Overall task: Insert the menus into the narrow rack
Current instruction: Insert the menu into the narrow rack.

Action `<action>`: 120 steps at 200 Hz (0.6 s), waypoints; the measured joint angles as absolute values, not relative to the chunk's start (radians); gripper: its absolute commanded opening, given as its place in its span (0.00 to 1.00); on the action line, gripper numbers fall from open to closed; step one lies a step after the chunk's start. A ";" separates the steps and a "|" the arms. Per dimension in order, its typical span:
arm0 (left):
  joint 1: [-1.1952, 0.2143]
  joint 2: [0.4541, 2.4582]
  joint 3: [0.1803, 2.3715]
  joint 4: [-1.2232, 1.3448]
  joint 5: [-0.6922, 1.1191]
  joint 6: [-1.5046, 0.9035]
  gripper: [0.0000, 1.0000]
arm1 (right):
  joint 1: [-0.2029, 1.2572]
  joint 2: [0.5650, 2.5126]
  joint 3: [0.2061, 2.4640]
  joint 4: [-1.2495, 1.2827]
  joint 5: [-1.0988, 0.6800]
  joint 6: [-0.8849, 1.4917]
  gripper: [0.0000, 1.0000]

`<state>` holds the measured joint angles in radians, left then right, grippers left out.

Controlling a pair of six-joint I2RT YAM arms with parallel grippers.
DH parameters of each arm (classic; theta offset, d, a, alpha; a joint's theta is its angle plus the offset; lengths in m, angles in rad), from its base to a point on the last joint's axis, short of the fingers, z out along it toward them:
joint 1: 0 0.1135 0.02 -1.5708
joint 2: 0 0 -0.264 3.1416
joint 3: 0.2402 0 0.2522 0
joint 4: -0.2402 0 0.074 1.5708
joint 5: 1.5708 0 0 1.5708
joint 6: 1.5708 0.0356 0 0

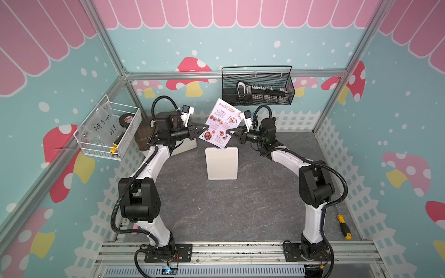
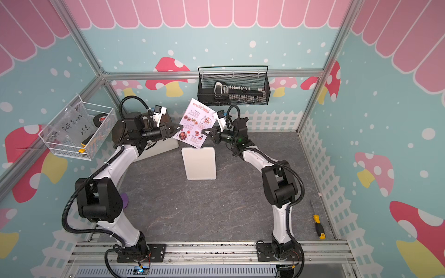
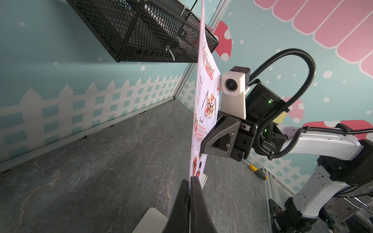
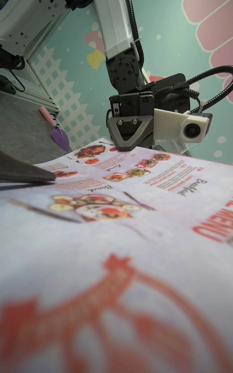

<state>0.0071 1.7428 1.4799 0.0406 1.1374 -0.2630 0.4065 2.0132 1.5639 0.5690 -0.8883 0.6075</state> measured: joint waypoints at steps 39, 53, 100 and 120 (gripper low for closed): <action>0.007 1.757 1.482 0.058 1.137 -0.285 0.00 | 0.406 2.013 1.564 0.569 -0.889 0.607 0.11; 0.007 1.762 1.482 0.069 1.138 -0.297 0.00 | 0.406 2.013 1.564 0.569 -0.889 0.607 0.11; 0.007 1.771 1.482 0.105 1.140 -0.330 0.00 | 0.406 2.013 1.567 0.569 -0.889 0.607 0.11; 0.007 1.771 1.482 0.112 1.141 -0.337 0.00 | 0.406 2.013 1.583 0.566 -0.890 0.608 0.11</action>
<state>0.0074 1.7710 1.4818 0.1120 1.1412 -0.3370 0.4065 2.0132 1.5829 0.5655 -0.8902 0.6079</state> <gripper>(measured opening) 0.049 0.107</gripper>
